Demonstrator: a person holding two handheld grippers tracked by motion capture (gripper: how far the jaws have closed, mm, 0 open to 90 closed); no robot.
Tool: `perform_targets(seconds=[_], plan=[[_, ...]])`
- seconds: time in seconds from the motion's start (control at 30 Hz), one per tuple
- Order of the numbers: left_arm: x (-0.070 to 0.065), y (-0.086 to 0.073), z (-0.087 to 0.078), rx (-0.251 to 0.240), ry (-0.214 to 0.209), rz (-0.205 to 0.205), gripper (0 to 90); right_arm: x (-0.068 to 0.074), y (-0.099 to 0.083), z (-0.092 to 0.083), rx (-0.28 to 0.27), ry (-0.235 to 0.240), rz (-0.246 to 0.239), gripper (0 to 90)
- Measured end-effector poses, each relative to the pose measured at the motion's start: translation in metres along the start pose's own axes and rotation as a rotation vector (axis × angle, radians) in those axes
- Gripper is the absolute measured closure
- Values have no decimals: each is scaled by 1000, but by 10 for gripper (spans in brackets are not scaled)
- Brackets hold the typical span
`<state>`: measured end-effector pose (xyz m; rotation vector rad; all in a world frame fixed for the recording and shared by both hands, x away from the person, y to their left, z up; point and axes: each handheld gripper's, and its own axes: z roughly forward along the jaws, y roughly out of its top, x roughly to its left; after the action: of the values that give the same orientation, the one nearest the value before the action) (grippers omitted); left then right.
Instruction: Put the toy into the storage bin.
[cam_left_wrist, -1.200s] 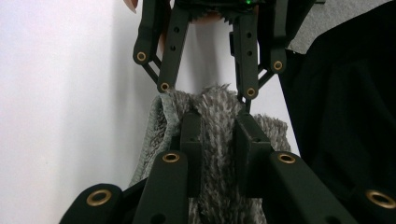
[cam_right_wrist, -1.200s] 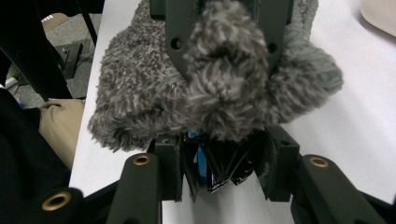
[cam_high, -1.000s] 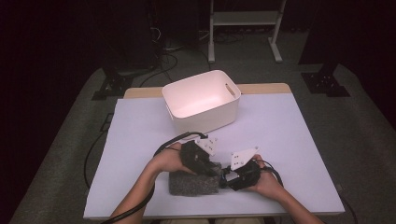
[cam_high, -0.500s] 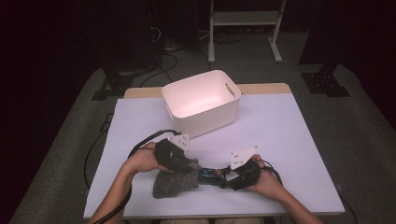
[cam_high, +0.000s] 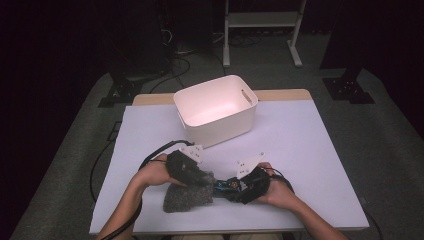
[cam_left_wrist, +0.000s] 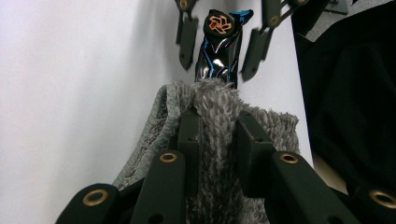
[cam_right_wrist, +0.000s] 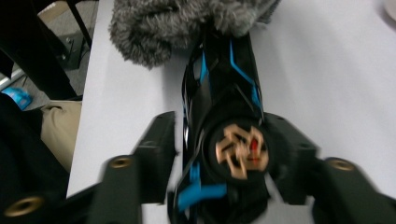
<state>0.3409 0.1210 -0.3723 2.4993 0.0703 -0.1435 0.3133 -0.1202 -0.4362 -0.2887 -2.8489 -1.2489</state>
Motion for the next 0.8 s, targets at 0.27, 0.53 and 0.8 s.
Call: perform_targets(seconds=[0.27,0.53,0.8], plan=[[2,5,-2,2,-2,-5,741,0,5,1,23,-9,-80,559],[18,24,-3,17,44,-11,739,-20,-1,-21,30,-54,-116,559],[25,25,14,13,6,-34,740,-24,-11,-21,18,-65,-67,549]])
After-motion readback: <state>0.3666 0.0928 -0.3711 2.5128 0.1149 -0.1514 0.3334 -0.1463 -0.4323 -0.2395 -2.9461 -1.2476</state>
